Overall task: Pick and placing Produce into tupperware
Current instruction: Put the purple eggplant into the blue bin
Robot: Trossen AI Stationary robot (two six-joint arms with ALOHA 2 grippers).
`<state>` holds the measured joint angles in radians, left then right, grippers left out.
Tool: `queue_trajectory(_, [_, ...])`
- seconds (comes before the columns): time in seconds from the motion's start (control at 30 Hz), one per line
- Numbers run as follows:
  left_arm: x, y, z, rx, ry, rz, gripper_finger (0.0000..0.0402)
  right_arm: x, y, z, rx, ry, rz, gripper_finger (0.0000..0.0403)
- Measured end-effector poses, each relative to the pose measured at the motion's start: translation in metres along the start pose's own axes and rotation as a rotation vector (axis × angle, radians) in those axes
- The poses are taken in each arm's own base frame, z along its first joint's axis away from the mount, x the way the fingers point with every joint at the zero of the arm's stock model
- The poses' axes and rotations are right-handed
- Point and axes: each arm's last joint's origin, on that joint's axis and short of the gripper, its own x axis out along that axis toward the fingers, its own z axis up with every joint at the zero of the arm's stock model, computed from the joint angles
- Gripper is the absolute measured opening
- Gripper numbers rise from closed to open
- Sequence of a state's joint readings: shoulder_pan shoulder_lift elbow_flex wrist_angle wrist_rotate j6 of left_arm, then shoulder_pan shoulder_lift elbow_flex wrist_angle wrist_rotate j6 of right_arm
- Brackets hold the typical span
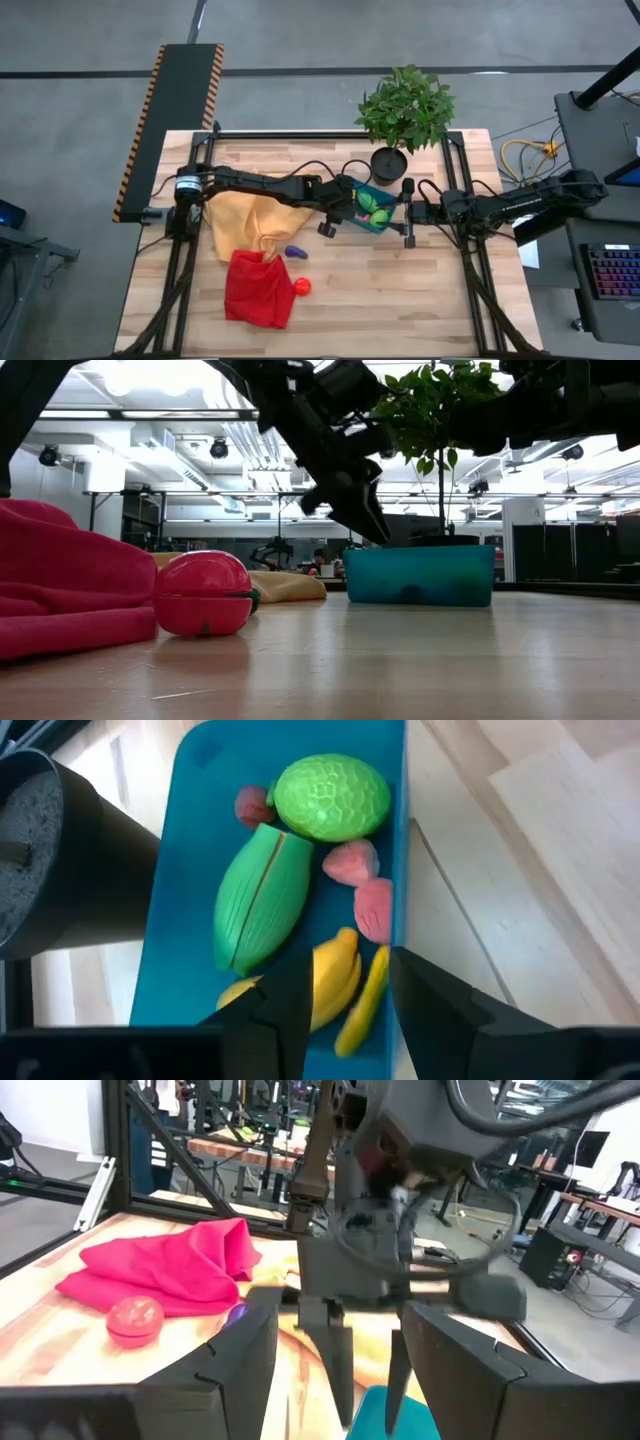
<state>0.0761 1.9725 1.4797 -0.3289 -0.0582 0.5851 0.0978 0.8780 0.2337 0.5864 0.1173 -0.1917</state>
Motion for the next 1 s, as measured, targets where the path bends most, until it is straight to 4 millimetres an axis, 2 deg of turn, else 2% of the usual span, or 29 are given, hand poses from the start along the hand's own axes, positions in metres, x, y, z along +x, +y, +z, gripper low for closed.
queue_trajectory(0.1, [-0.019,0.000,0.004,0.008,0.033,-0.011,0.0120,0.000,0.000,0.000,-0.001,0.005,-0.015,0.0210])
queue_trajectory(0.3, [-0.079,-0.004,0.014,-0.037,0.029,-0.016,0.0121,0.000,0.000,-0.001,-0.004,0.010,-0.015,0.0210])
queue_trajectory(0.47, [-0.131,0.000,0.020,-0.098,-0.061,0.024,0.0121,0.000,0.000,-0.001,-0.004,0.009,-0.015,0.0210])
queue_trajectory(0.63, [-0.167,0.007,0.023,-0.121,-0.143,0.072,0.0122,0.000,0.000,-0.001,0.000,0.009,-0.015,0.0210])
queue_trajectory(0.73, [-0.176,0.008,0.022,-0.197,-0.151,0.083,0.0138,0.000,0.000,-0.001,0.000,0.009,-0.015,0.0210])
queue_trajectory(1.0, [-0.173,-0.010,0.005,-0.365,0.086,-0.001,0.0243,0.000,0.000,-0.001,0.000,0.008,-0.014,0.0210])
